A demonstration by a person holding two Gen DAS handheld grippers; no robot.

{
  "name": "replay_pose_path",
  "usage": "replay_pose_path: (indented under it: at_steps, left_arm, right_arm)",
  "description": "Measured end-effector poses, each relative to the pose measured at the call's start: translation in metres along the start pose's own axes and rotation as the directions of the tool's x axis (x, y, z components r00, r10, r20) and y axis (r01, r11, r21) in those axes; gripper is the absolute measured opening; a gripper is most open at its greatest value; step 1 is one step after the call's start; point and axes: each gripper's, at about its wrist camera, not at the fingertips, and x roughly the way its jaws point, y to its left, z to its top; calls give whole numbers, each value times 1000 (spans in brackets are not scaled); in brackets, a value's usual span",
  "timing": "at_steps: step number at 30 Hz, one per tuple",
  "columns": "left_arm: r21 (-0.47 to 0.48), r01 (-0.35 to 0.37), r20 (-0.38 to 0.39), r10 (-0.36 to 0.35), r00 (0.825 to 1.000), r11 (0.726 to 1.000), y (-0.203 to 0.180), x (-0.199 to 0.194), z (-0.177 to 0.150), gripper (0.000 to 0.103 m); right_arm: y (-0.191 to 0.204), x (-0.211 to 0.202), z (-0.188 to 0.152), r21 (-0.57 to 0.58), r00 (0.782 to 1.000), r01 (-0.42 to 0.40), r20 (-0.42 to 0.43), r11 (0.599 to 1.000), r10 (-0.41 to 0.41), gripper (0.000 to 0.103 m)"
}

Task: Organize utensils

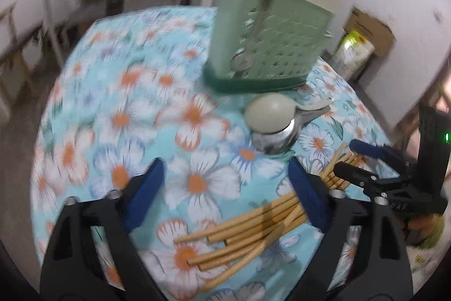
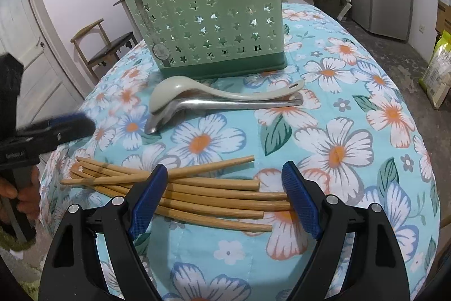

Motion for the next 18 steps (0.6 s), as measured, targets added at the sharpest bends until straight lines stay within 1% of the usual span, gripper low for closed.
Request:
replay_pose_path:
  at_steps: [1,3,4,6,8,12,15,18]
  left_arm:
    - [45,-7,-5,8,1000,999,-5,2,3,71]
    - [143,-24,-28,28,999,989,-17,12,7,54]
    - [190,-27,-41,36,999,981,-23,17,9,51]
    - [253,-10,-47,23,999,967,-32,22,12,40]
    - [303,17,-39,-6,999,953,-43,25,18,39]
    - [379,26,-23,-19,1000,925,-60,32,29,39]
    - [389,53,-28,-46,999,920,-67,39,40,39]
    - [408,61,-46,-46,998,911,-73,51,48,40]
  right_arm:
    - [0,1,0,0,1000,2,-1,1000,-2,81]
    - [1,3,1,-3,1000,6,-3,1000,-6,81]
    - [1,3,1,-4,1000,8,-4,1000,-8,81]
    - [2,4,1,-6,1000,13,-5,1000,-13,81]
    - [2,6,1,-7,1000,18,-8,1000,-18,81]
    - [3,7,2,-12,1000,25,-12,1000,-25,81]
    - [3,8,2,-14,1000,24,-12,1000,-24,81]
    - [3,8,2,-15,1000,24,-12,1000,-24,81]
